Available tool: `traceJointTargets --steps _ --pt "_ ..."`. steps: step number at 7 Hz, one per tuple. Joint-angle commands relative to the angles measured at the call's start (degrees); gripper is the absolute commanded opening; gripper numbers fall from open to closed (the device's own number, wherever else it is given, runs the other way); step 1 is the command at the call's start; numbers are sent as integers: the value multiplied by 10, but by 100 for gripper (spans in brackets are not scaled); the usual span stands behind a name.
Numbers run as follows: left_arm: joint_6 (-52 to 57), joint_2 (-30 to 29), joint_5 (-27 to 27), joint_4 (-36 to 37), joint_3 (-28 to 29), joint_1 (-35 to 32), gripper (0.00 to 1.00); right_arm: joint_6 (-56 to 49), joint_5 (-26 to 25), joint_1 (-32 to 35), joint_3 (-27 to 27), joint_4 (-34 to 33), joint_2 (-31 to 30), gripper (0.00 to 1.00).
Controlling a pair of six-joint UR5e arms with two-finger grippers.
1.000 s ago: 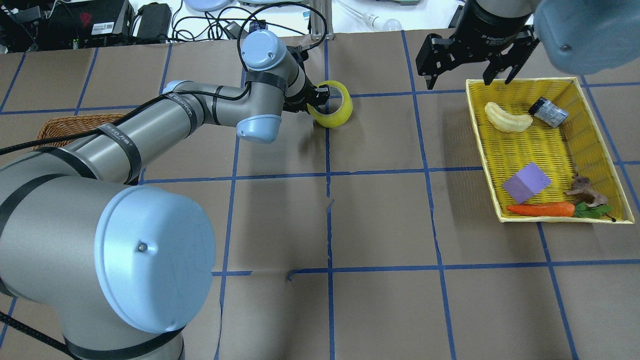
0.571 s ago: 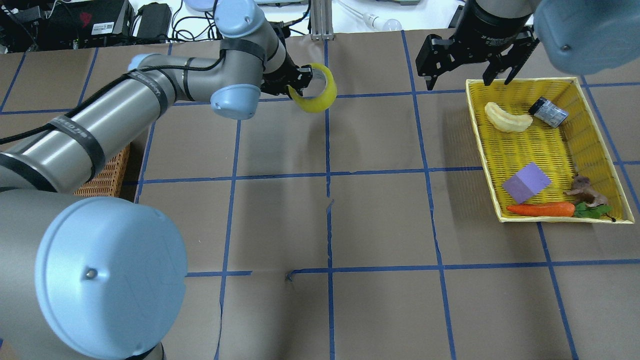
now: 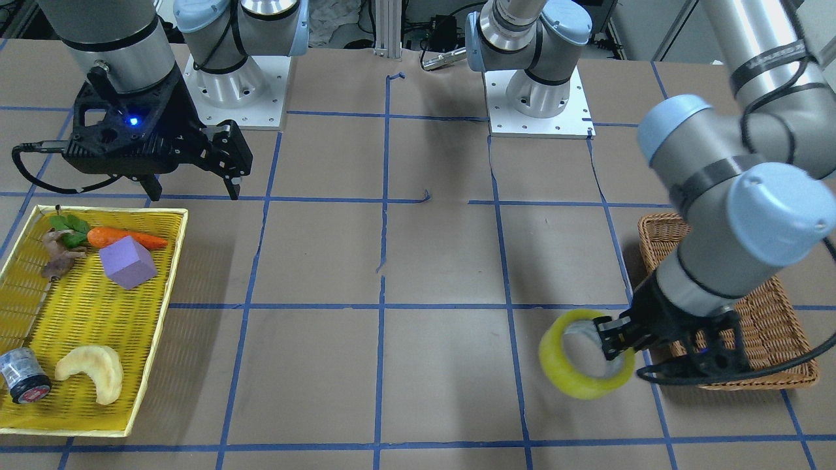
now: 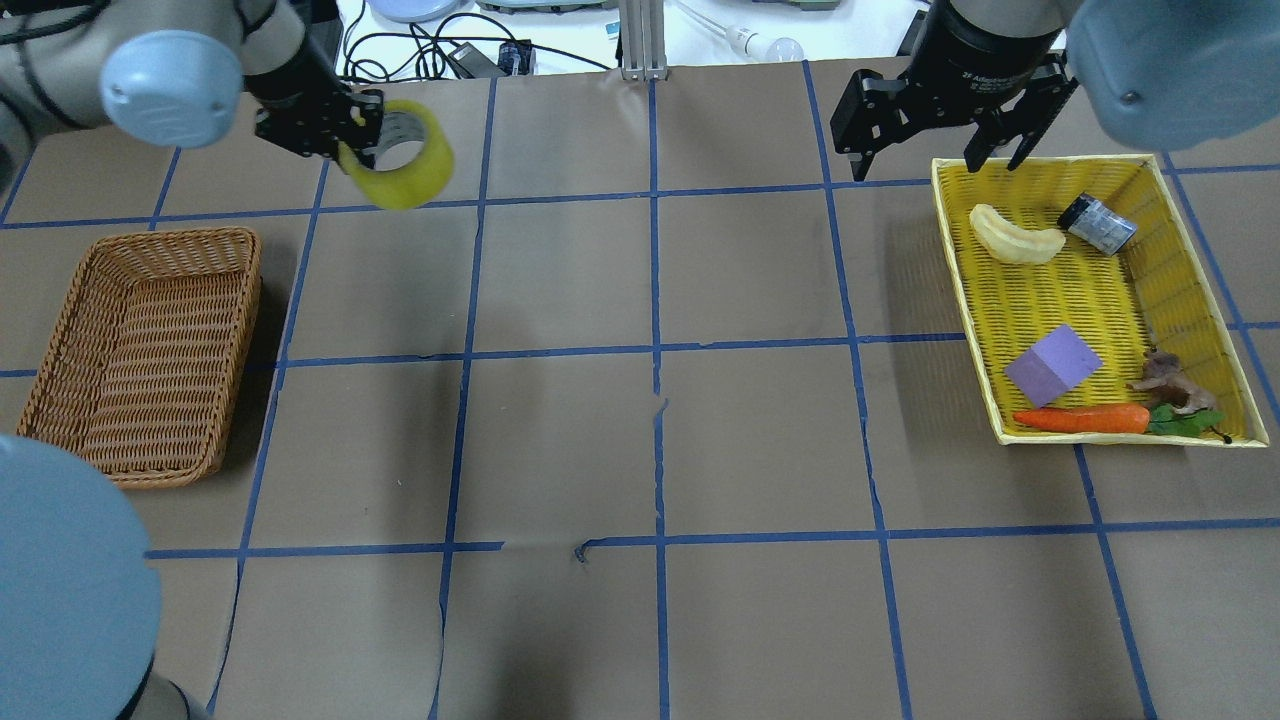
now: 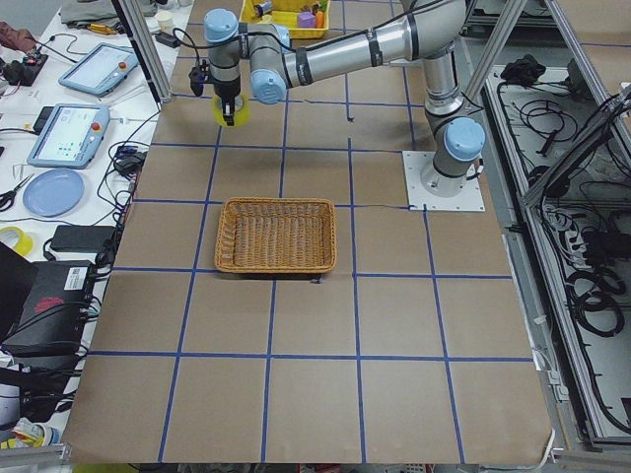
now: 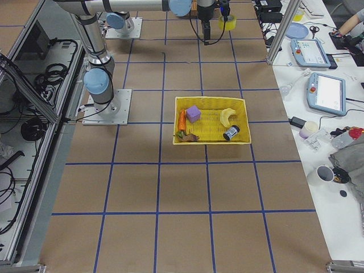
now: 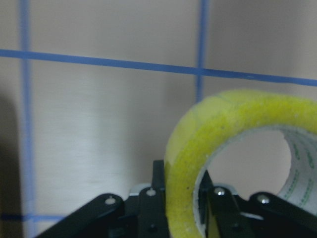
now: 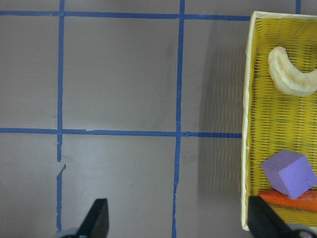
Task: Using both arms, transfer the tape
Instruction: 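Carry the tape roll with the left gripper over the wicker basket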
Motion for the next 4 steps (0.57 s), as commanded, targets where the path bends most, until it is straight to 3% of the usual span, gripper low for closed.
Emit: traceJointTargets --steps 1,3,4 --pt "155 34 11 -43 -26 131 0 1 1 0 1 -1 0 100" --pt "273 32 10 -34 -74 231 0 1 0 0 2 -2 0 100" --pt "314 12 7 3 -90 268 0 1 1 0 2 -2 0 100"
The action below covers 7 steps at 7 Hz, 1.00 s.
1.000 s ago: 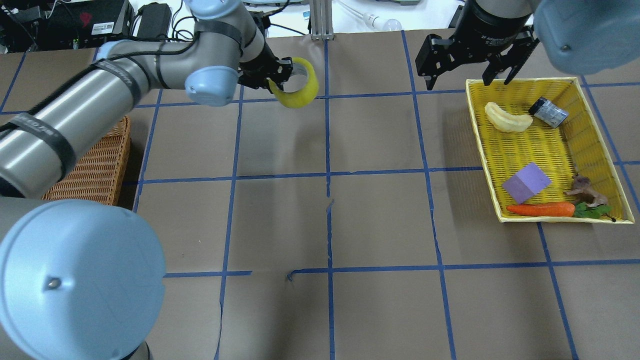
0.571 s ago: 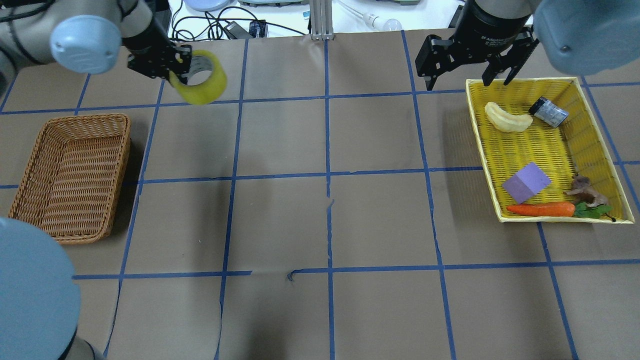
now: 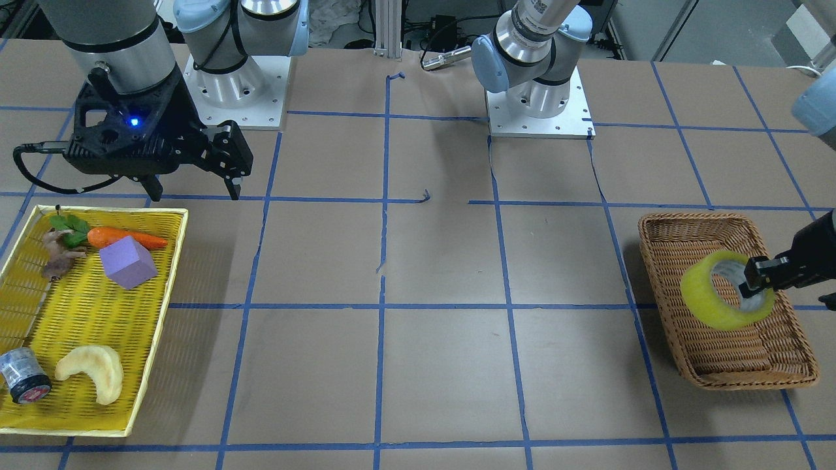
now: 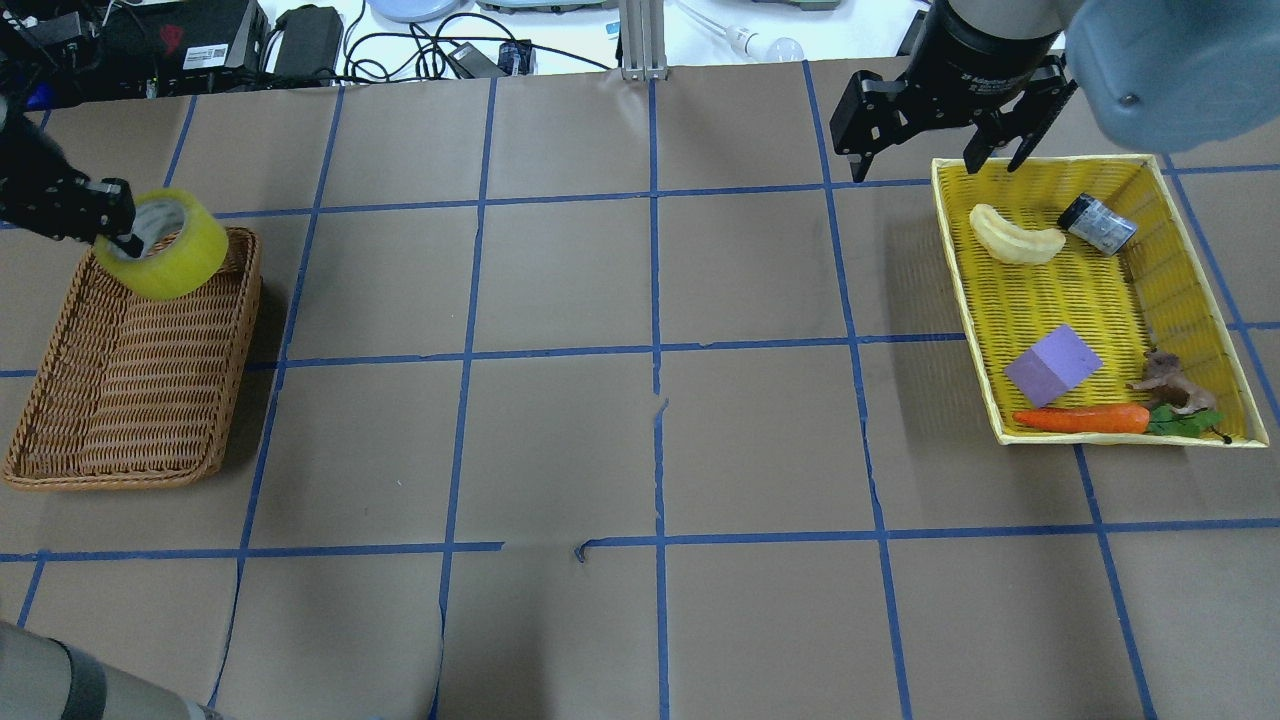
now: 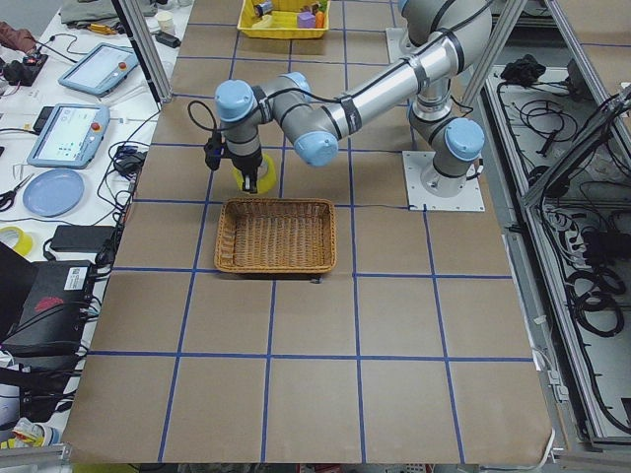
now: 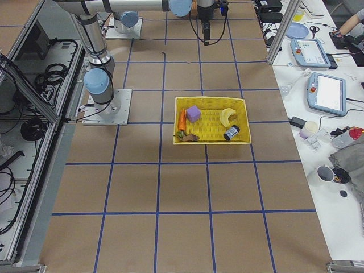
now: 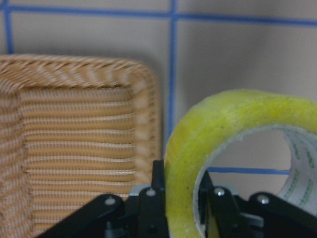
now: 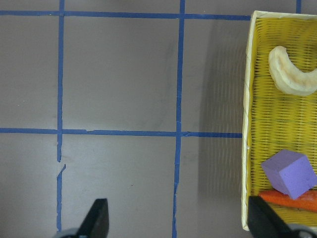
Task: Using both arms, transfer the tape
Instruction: 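Carry the tape roll with the left gripper over the wicker basket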
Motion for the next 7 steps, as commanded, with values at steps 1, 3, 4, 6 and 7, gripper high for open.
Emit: traceJointTargets --steps 1,3,4,6,7 --pt "74 -25 -5 65 -44 66 0 0 1 0 0 -5 1 100" --pt "70 -45 -5 98 -64 68 19 1 1 -1 1 -3 1 100" --pt "71 -39 -7 98 -63 67 99 1 1 -1 0 -3 1 100" --pt "72 -8 2 84 -56 64 100 6 1 -1 -2 -1 1 100" --pt "57 25 0 42 -50 54 100 6 0 -1 -2 -1 1 100"
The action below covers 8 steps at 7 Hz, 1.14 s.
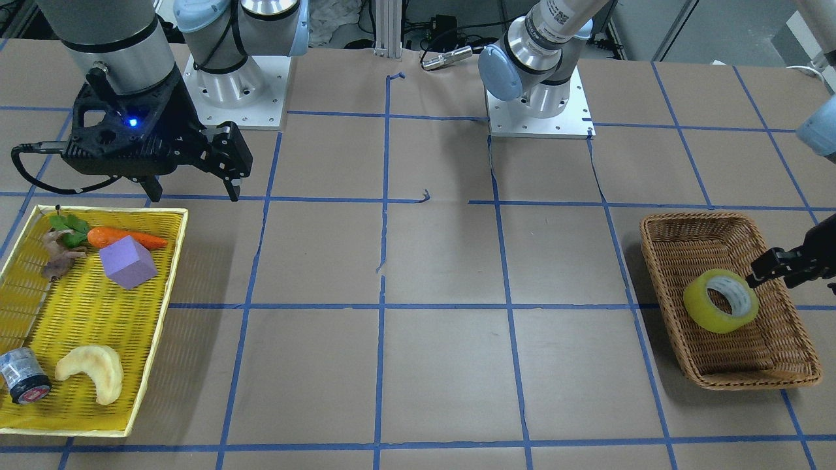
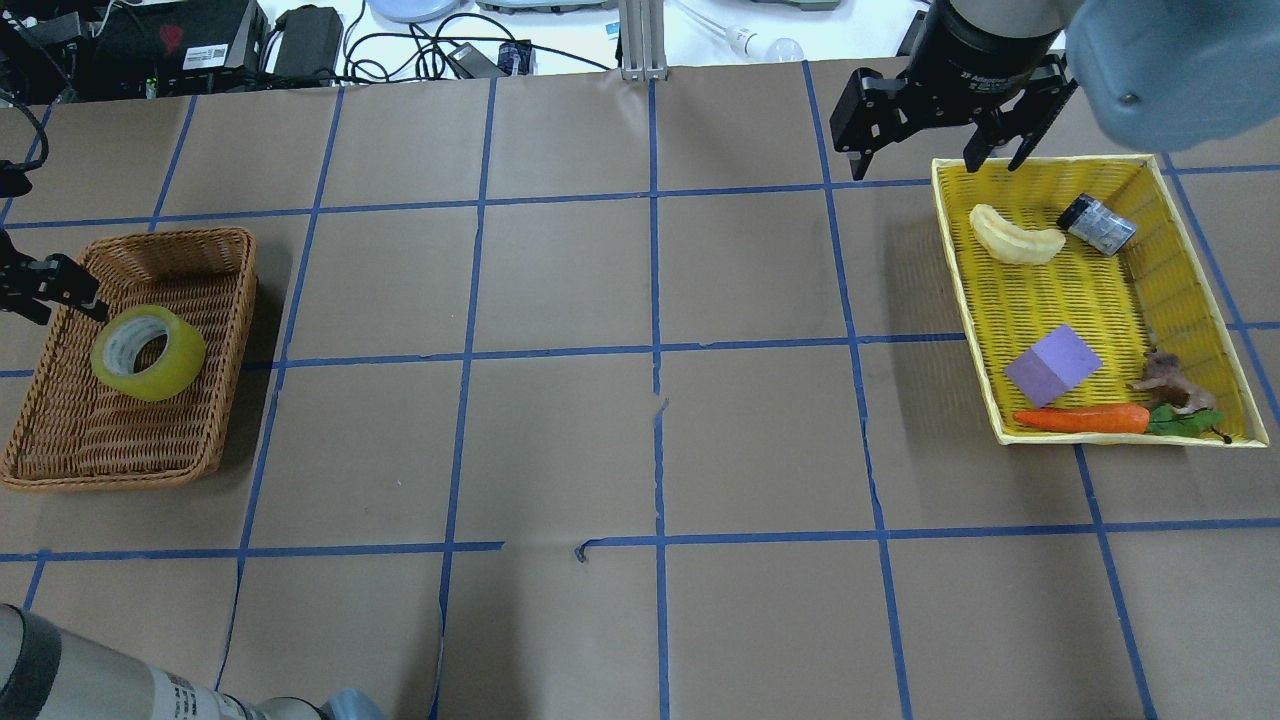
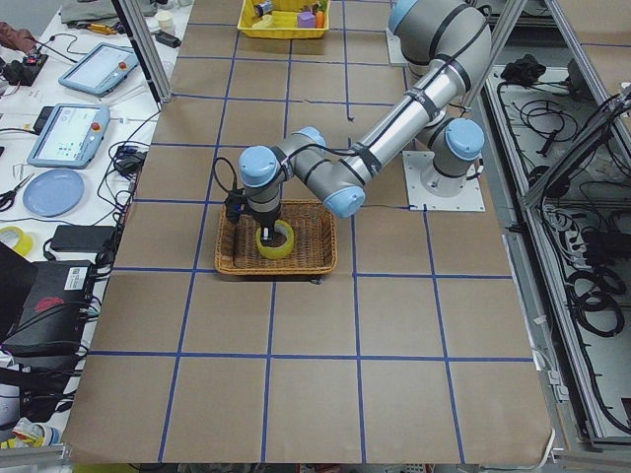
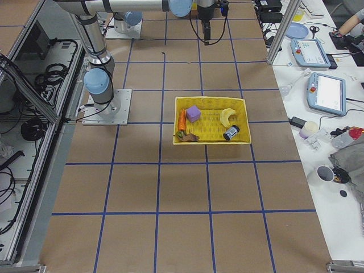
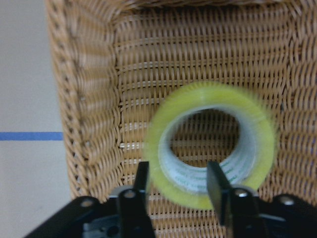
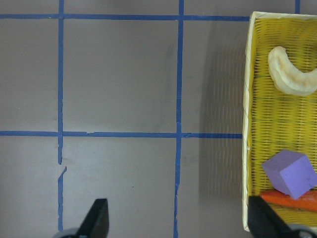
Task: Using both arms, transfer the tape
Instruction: 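Carry the tape roll with the left gripper over the wicker basket, then open the left gripper to drop the tape roll into the basket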
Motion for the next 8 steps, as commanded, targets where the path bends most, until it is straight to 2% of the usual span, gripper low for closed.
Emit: traceJointTargets --steps 1,2,4,6,8 --pt "-68 70 -1 -65 10 -22 100 1 0 0 -1 1 0 100" --pt "-153 113 0 -119 20 -51 100 2 -1 1 -1 1 0 100" --pt "-310 164 -8 -178 44 -177 100 2 -1 0 -1 3 -1 100" --pt "-331 177 1 -174 45 -305 100 3 -1 1 0 4 -1 100" --pt "-332 193 1 -193 42 -362 100 1 -1 0 -1 8 0 100"
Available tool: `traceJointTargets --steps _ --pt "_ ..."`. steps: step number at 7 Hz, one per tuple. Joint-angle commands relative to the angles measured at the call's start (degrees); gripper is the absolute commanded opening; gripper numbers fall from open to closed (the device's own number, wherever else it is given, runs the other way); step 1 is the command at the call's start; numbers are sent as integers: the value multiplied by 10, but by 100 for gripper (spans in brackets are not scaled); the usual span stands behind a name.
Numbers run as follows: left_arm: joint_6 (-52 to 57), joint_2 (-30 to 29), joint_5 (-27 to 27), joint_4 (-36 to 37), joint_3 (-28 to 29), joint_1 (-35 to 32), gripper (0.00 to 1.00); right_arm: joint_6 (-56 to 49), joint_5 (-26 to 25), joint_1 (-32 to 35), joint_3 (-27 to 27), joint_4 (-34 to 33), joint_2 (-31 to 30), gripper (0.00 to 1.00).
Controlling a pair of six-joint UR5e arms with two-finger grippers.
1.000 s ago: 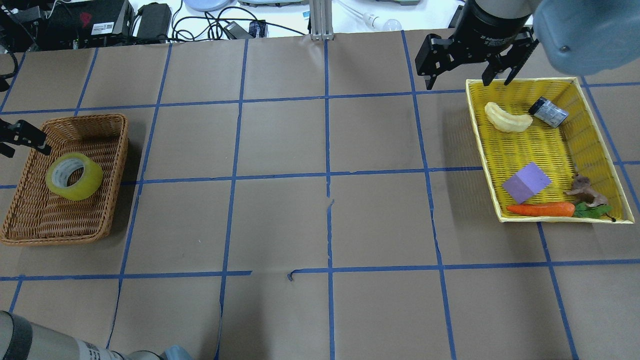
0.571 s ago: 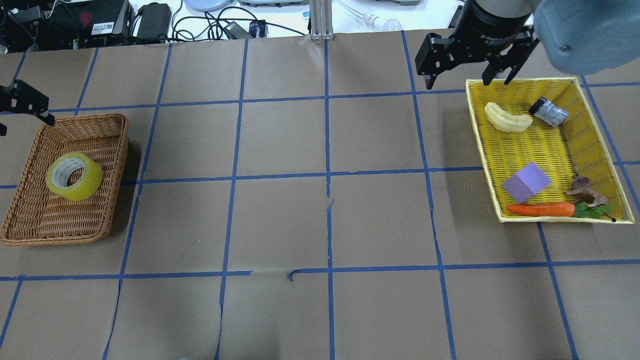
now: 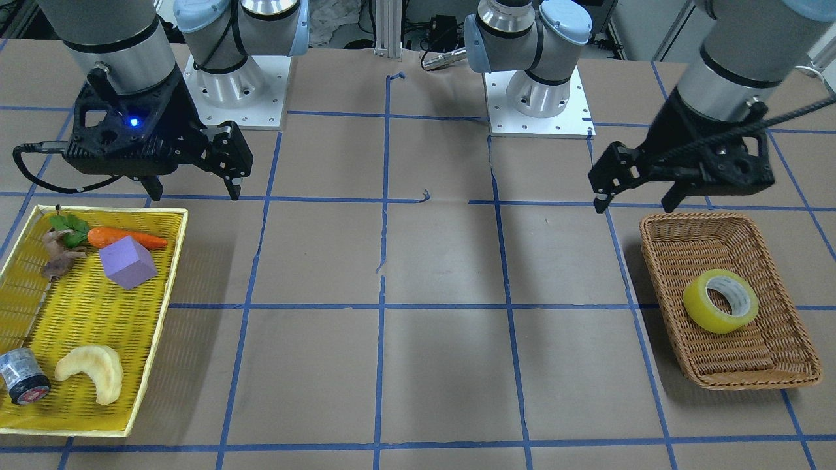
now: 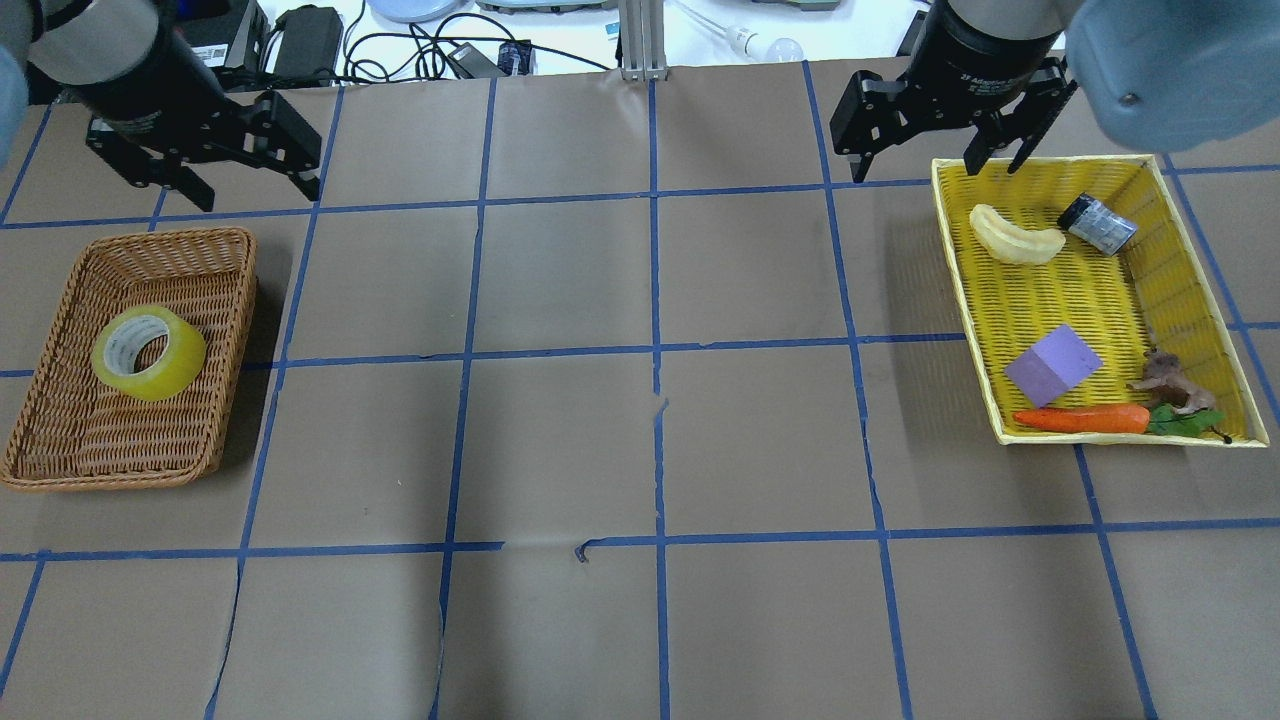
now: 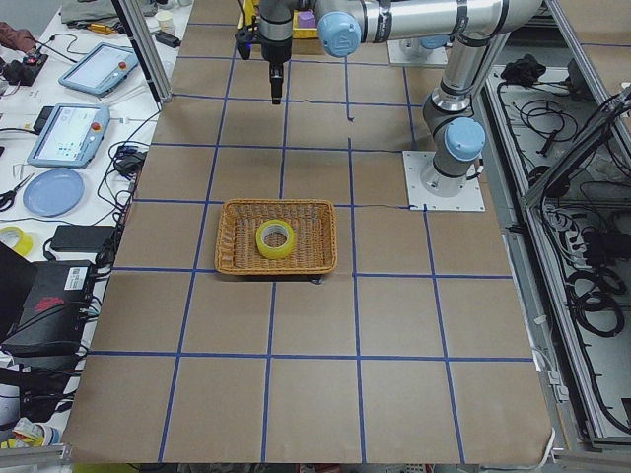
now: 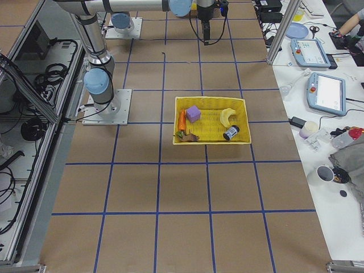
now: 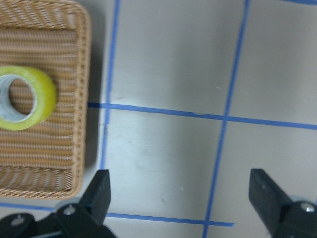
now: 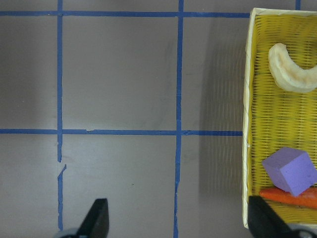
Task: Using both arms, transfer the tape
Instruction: 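Open the left gripper to drop the tape roll into the basket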
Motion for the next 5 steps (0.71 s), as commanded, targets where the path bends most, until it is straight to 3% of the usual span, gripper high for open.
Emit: traceJointTargets --steps 1,5 --pt "-3 13 -4 -21 -2 -45 100 0 0 0 -2 12 0 100" --pt "-2 14 1 -30 -5 -48 100 0 -1 0 -4 16 -1 100"
